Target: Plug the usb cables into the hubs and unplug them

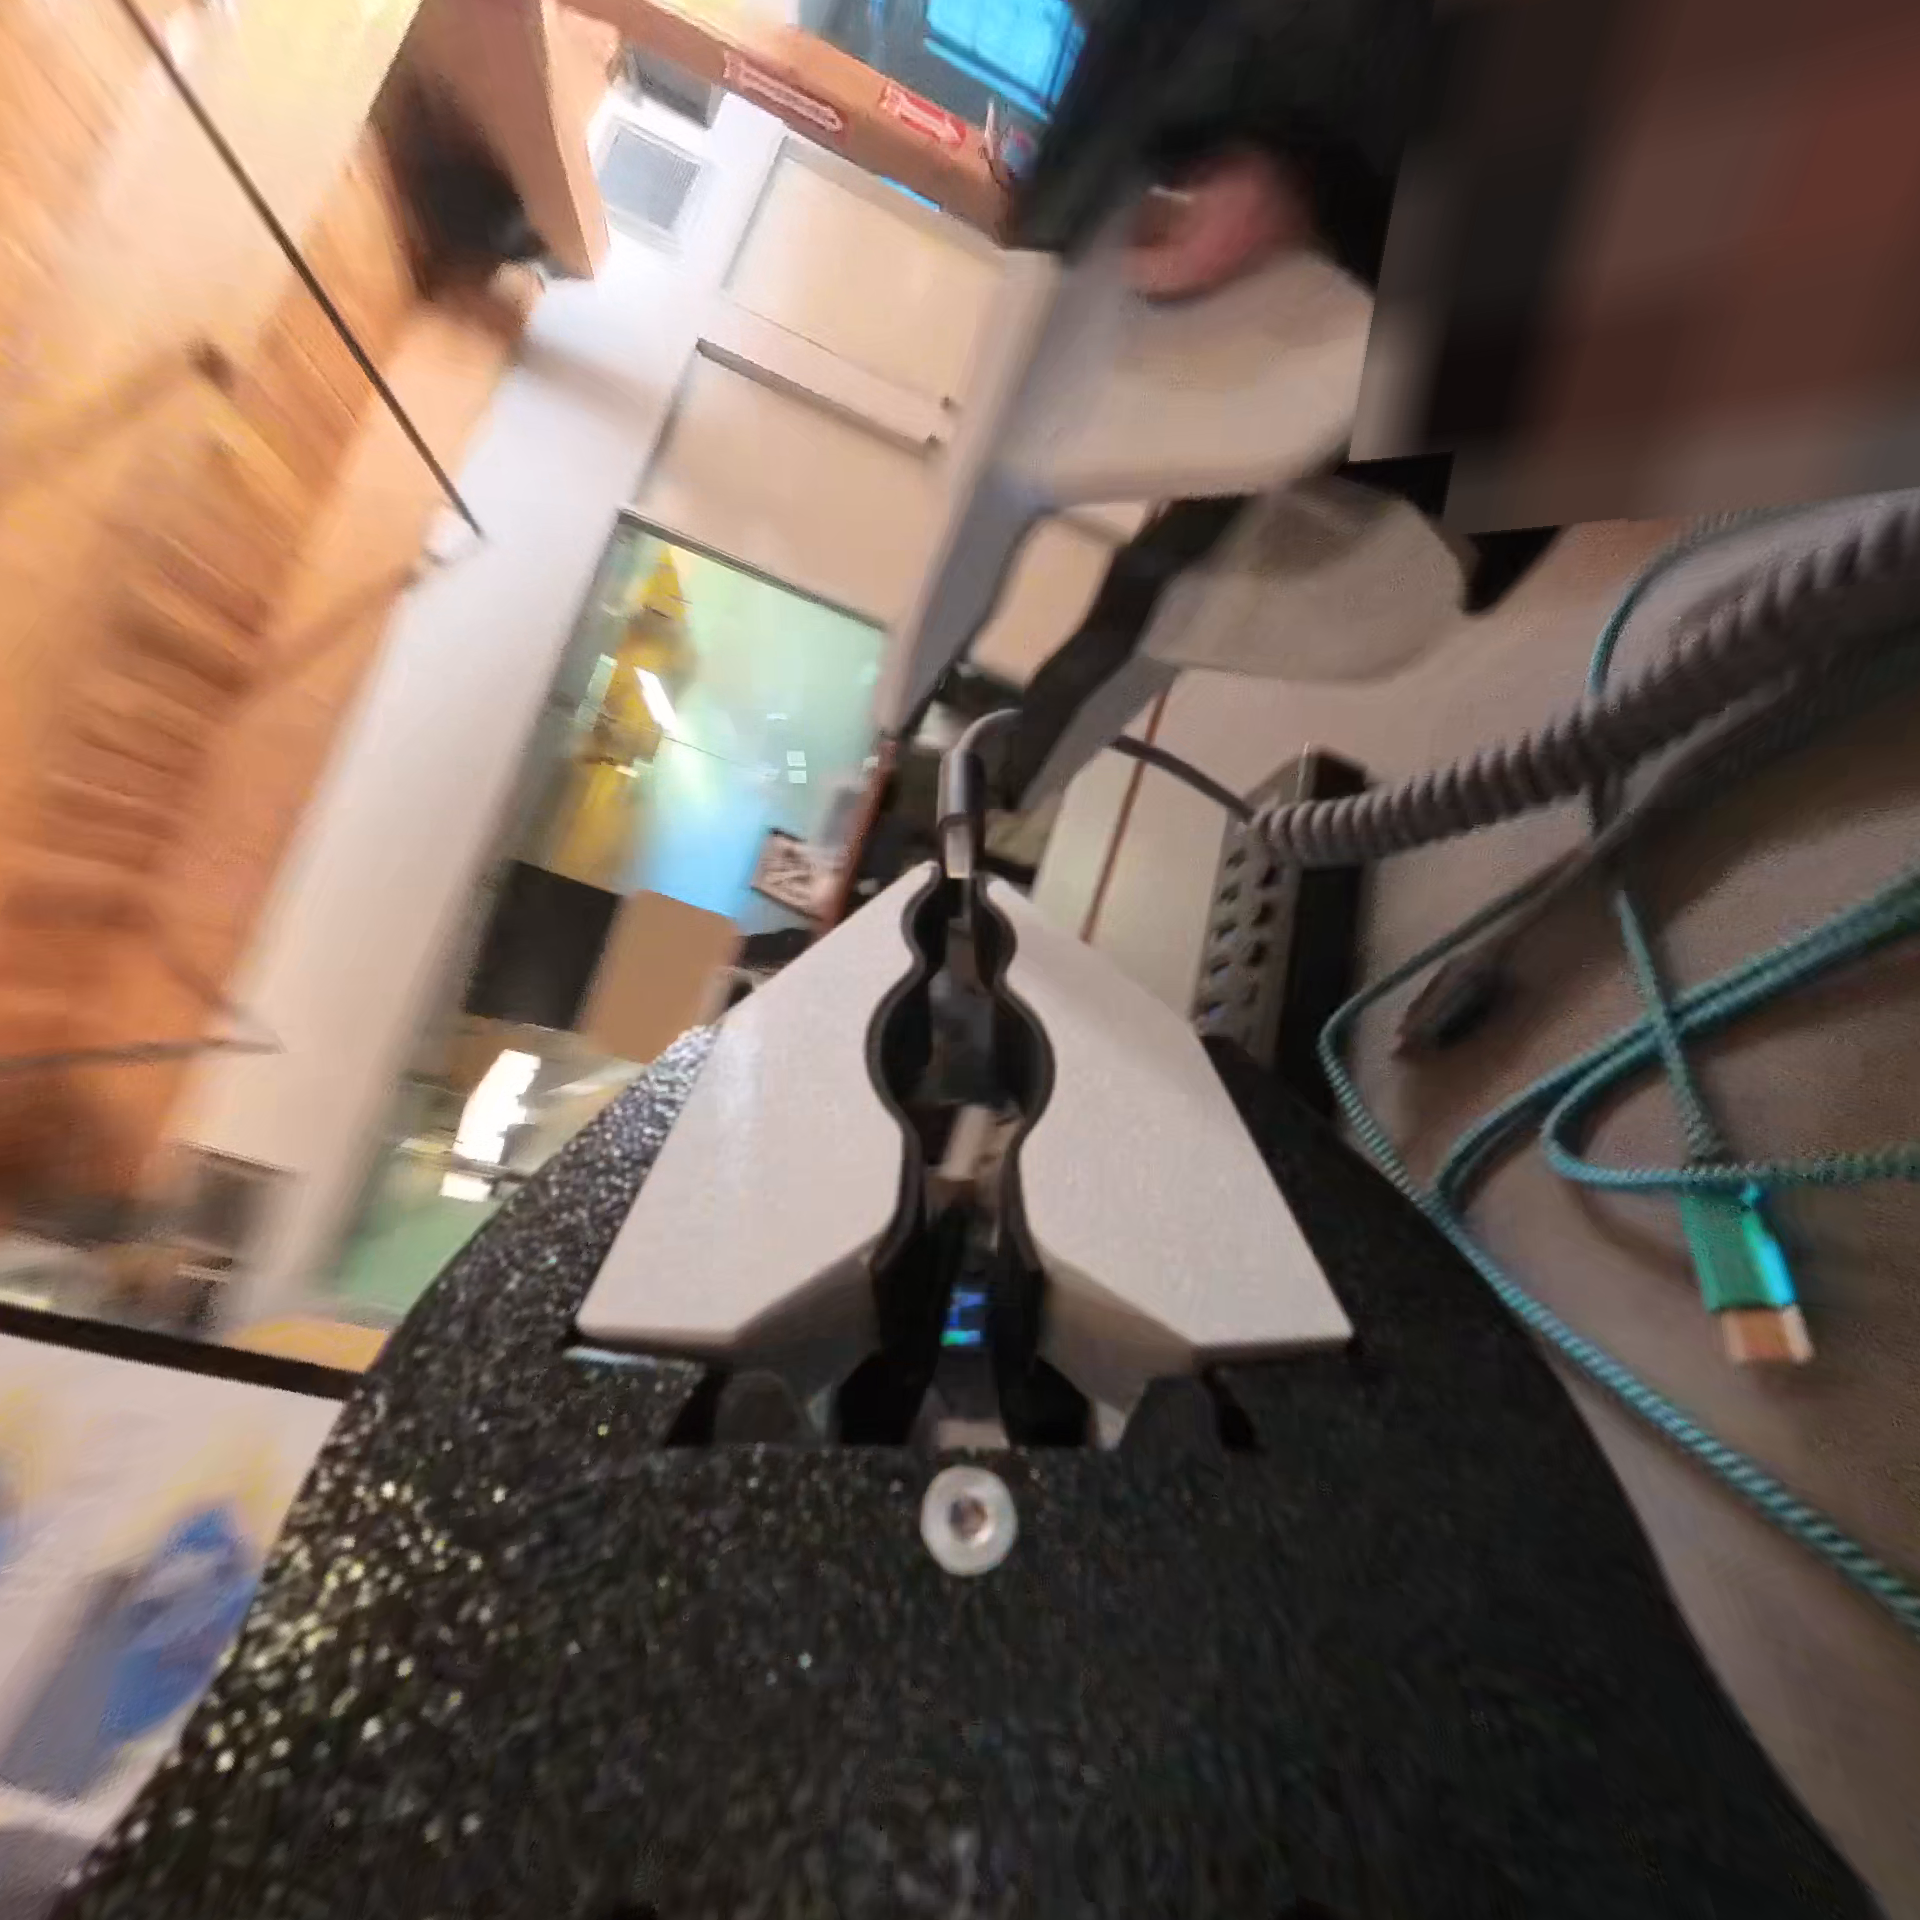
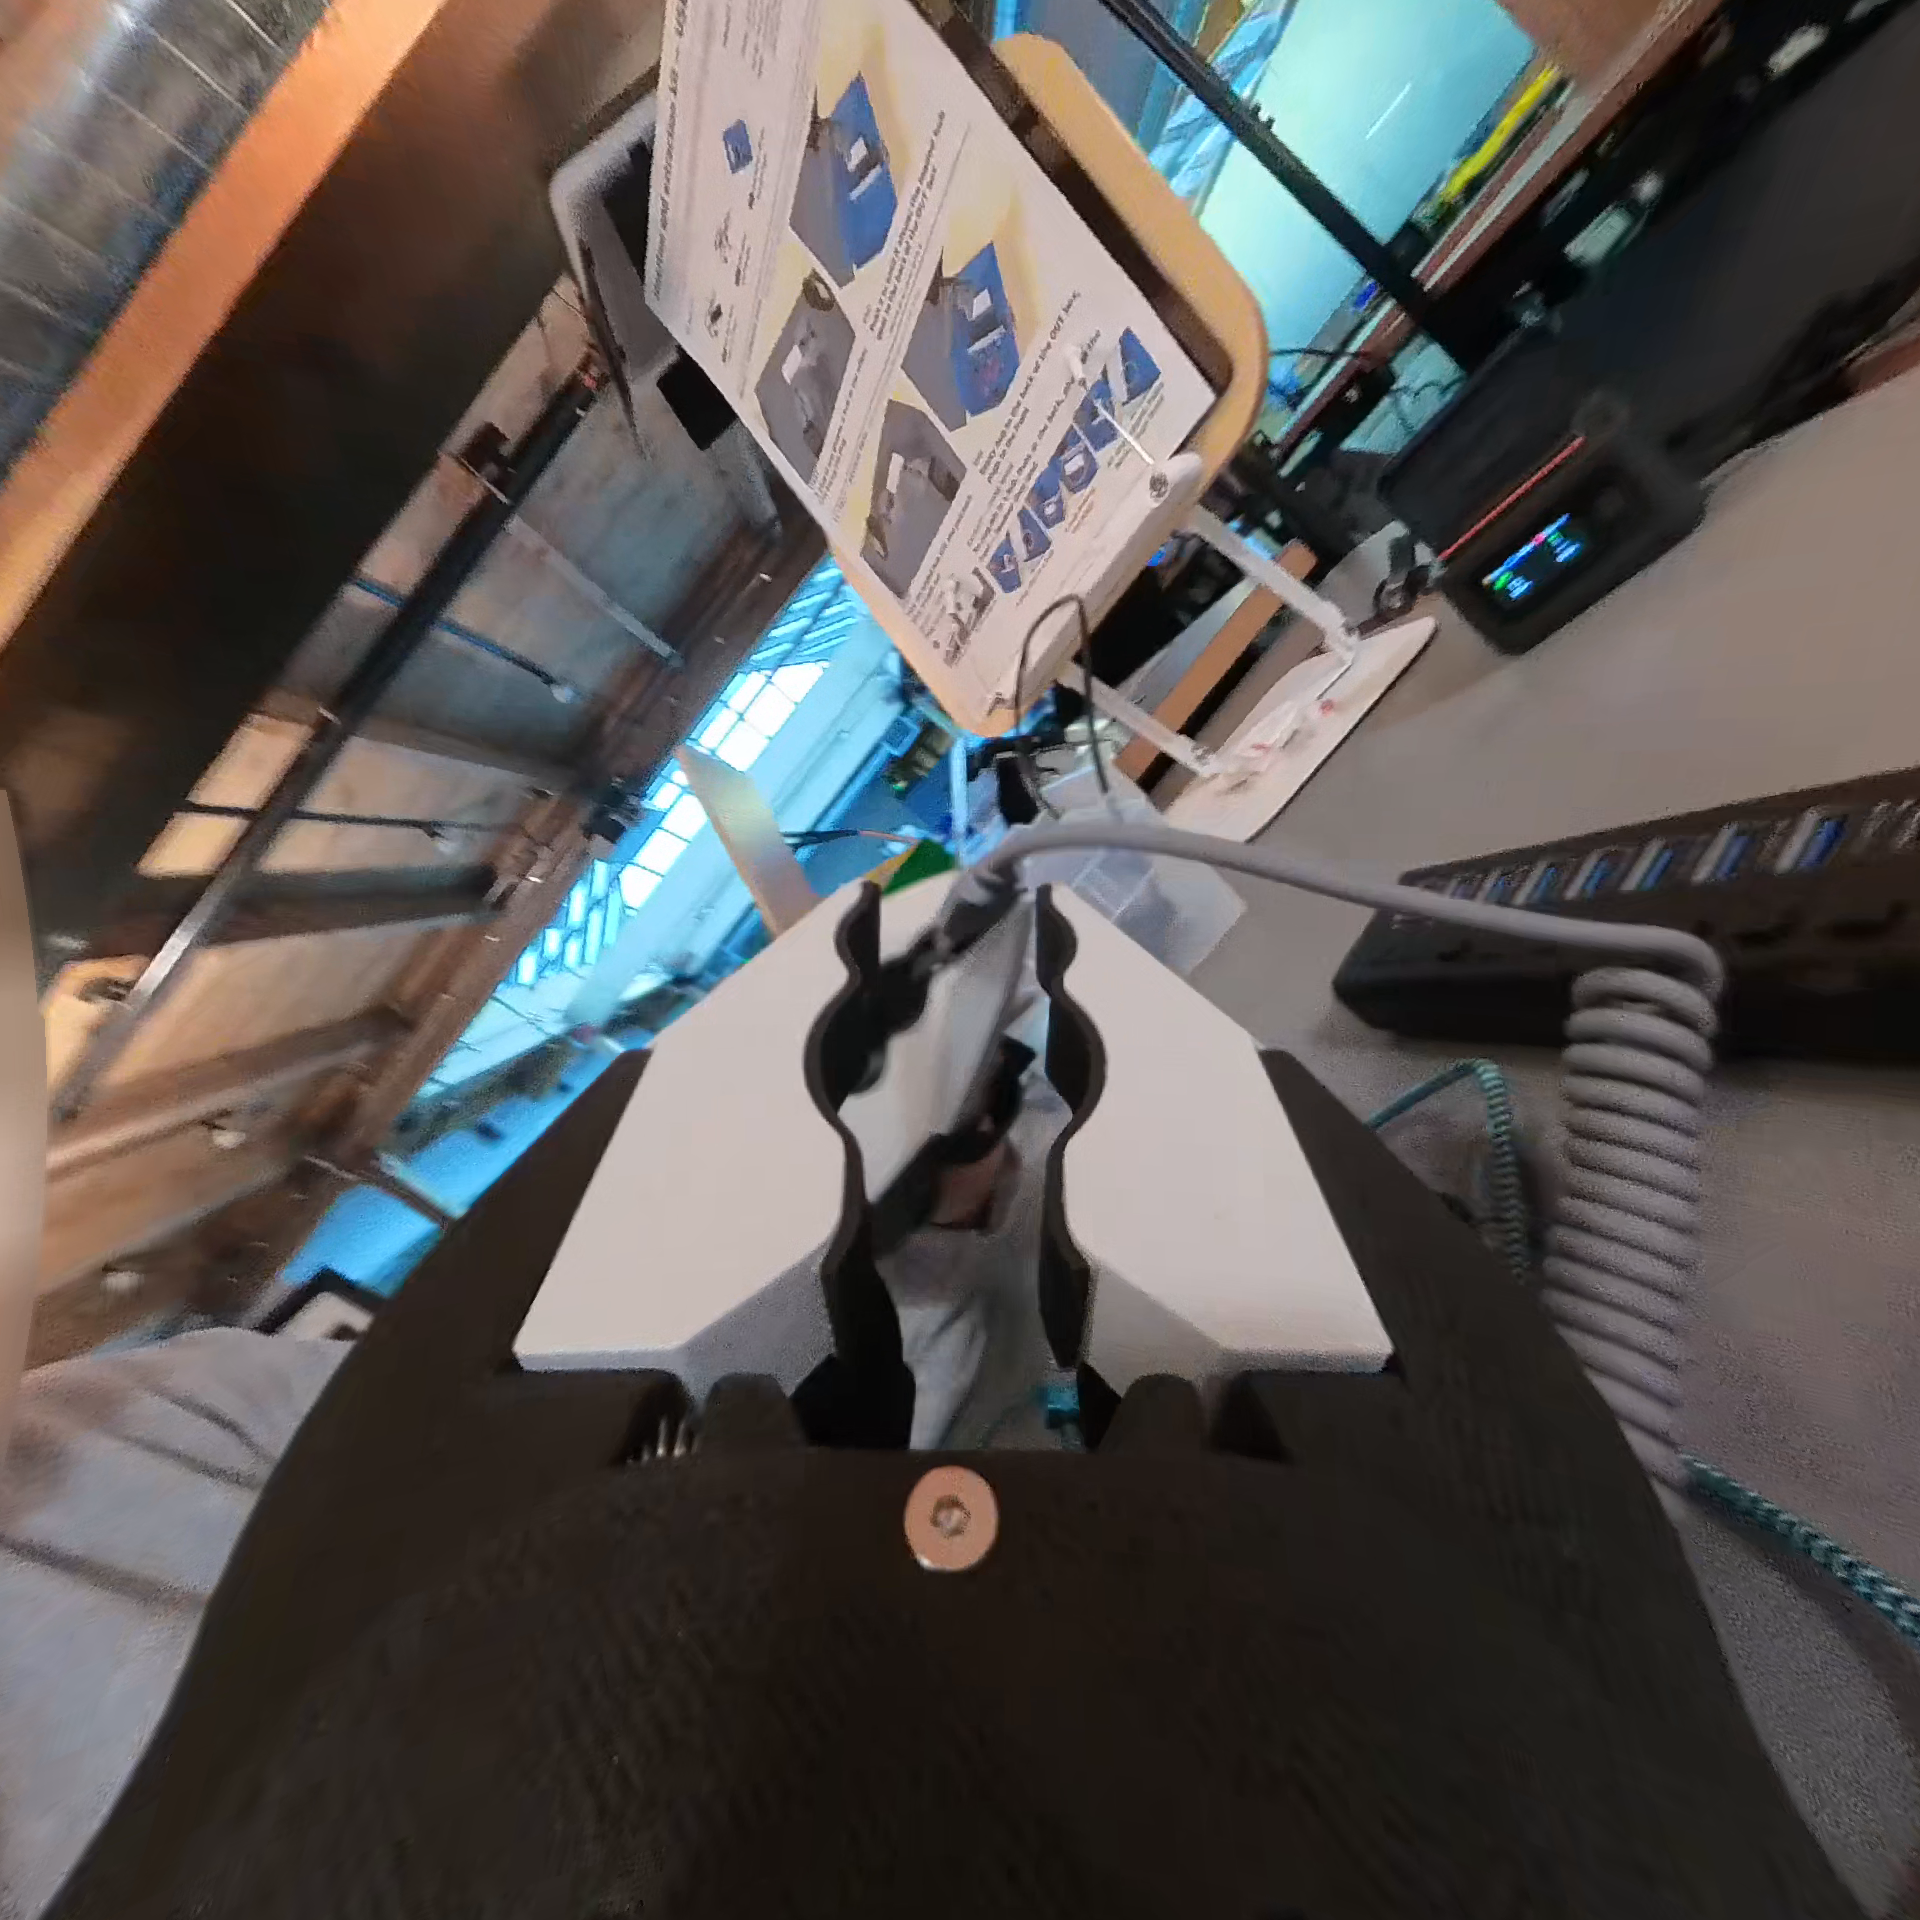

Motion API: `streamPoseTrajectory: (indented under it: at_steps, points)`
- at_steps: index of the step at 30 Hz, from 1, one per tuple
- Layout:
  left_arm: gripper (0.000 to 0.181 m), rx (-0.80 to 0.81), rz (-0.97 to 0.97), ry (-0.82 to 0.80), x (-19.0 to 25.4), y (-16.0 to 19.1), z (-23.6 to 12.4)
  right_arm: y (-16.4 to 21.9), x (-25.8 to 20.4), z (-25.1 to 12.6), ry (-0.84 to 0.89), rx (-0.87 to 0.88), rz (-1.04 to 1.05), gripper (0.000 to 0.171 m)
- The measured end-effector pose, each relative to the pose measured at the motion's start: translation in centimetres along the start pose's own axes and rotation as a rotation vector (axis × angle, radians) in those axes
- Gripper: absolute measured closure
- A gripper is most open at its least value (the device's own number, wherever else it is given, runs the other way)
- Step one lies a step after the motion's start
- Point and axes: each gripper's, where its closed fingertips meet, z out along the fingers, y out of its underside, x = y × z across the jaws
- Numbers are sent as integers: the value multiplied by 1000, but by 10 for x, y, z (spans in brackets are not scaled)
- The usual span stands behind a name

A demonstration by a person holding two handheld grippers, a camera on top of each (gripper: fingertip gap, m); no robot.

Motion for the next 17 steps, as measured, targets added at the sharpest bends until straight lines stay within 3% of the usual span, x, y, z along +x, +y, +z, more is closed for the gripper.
streamPoseTrajectory:
  at_steps: [2,4,11,14,17]
  points:
    - [177,-40,199,-50,5,-1,2,2,5,-1,0,-4,75,148]
    - [179,-52,255,-54,8,-1,3,3,12,-3,25,-3,121,157]
    - [180,-45,422,-86,13,-6,4,5,19,-5,50,-4,163,162]
    - [176,-40,137,35,21,6,10,2,24,-7,105,-3,93,164]
    - [130,-207,-329,201,29,54,18,-6,43,-11,277,-27,-86,164]
